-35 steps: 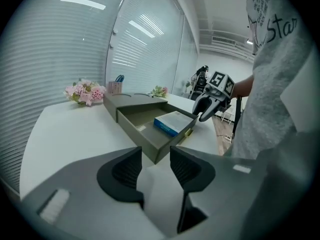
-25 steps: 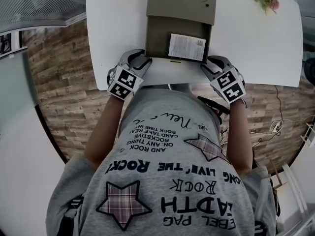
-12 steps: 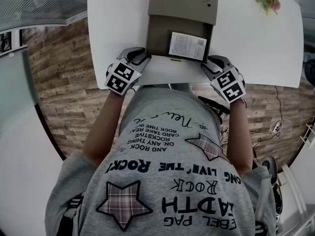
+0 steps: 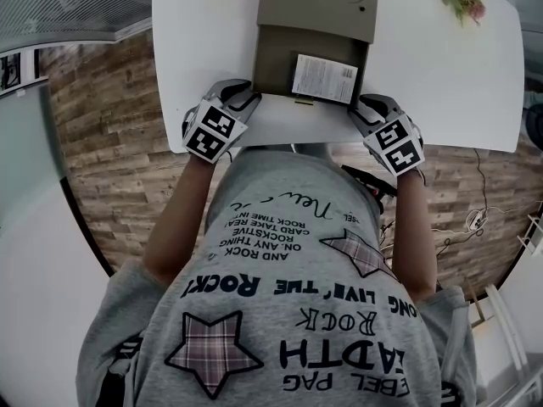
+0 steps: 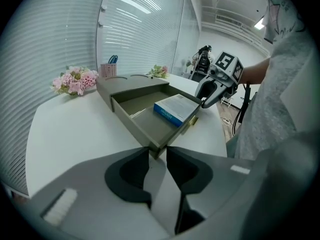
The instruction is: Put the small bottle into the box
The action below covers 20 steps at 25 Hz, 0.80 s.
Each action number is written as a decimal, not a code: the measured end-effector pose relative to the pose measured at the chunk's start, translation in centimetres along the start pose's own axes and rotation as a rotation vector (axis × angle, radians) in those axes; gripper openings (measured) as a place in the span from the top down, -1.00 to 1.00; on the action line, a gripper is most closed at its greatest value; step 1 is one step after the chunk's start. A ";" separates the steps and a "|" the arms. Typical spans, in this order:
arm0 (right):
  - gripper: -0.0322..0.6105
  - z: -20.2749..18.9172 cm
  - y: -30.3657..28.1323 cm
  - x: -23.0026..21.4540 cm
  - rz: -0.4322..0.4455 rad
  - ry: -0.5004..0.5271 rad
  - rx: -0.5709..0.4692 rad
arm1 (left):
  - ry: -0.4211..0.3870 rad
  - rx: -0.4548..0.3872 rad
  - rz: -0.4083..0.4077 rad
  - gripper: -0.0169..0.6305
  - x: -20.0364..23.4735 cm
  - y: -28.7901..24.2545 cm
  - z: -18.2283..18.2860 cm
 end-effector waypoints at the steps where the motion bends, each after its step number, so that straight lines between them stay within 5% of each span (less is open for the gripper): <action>1: 0.49 -0.1 0.0 0.0 -0.001 0.002 0.001 | 0.002 -0.006 -0.002 0.59 -0.1 0.0 0.1; 20: 0.51 0.2 0.5 0.0 0.000 0.018 -0.006 | -0.005 -0.044 0.003 0.65 0.0 1.1 0.5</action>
Point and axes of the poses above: the fingertips, and each gripper's own axes: y backward along the fingers, x to its left, z out of its top, the point moved 7 cm from there along y, backward along the fingers, and after that the axes turned 8 degrees about -y, right-handed, at the moved point
